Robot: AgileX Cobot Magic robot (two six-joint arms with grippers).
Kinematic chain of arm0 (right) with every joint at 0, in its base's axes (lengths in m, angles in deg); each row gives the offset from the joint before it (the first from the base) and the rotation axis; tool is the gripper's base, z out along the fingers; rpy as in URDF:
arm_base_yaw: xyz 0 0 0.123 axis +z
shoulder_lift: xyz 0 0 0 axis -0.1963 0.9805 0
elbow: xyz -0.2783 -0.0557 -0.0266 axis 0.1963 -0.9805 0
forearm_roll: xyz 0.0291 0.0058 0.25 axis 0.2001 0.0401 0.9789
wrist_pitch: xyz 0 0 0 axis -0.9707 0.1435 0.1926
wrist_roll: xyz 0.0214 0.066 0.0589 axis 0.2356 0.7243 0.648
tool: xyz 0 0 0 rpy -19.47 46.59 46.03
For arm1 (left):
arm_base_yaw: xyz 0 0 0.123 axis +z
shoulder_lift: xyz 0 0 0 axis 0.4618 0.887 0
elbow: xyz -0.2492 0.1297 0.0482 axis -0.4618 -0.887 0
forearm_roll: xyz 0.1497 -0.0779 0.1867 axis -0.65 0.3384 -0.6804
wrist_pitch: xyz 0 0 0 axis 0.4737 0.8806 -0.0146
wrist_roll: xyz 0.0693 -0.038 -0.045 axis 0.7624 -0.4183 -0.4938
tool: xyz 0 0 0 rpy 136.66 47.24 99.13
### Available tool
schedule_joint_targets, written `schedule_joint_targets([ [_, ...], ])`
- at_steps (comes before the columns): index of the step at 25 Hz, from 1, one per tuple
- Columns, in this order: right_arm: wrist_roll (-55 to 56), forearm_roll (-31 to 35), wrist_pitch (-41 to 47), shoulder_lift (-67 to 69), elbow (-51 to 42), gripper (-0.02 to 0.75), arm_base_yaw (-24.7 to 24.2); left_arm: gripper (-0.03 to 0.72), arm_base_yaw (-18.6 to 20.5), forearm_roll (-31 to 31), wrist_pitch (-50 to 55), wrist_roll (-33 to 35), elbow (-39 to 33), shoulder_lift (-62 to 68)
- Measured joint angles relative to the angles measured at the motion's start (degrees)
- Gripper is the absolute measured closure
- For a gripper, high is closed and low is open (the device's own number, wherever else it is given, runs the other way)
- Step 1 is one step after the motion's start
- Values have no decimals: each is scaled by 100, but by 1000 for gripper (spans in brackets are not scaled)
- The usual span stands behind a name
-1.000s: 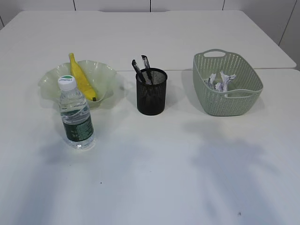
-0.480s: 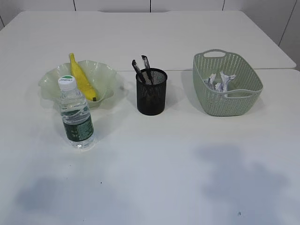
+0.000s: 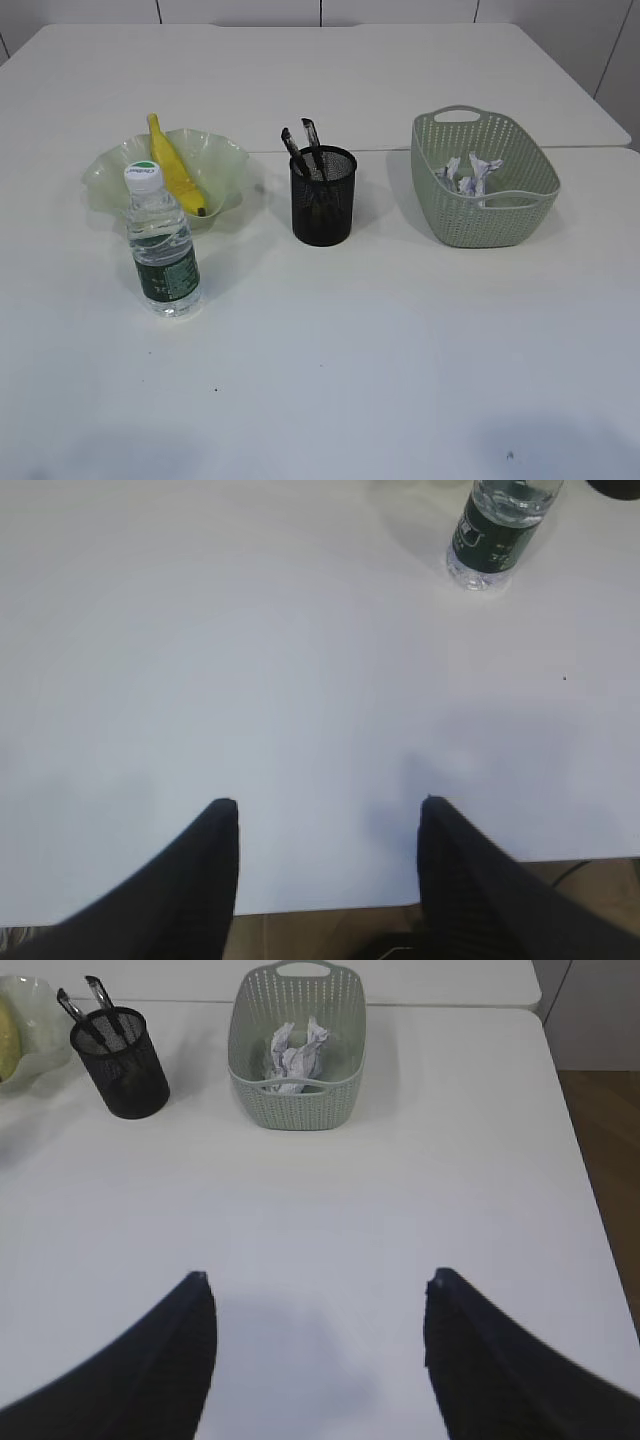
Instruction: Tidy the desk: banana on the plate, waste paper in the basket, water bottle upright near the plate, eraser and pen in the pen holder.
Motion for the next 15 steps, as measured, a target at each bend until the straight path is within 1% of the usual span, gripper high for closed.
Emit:
schedule_joint_targets([
  [9,35,249,41,-1788,-1012,251,0,286,0,0,58,0,-383,-1125],
  [15,45,549,77,-2847,-1783,252,0,286,0,12,58,0,-715,-1715],
])
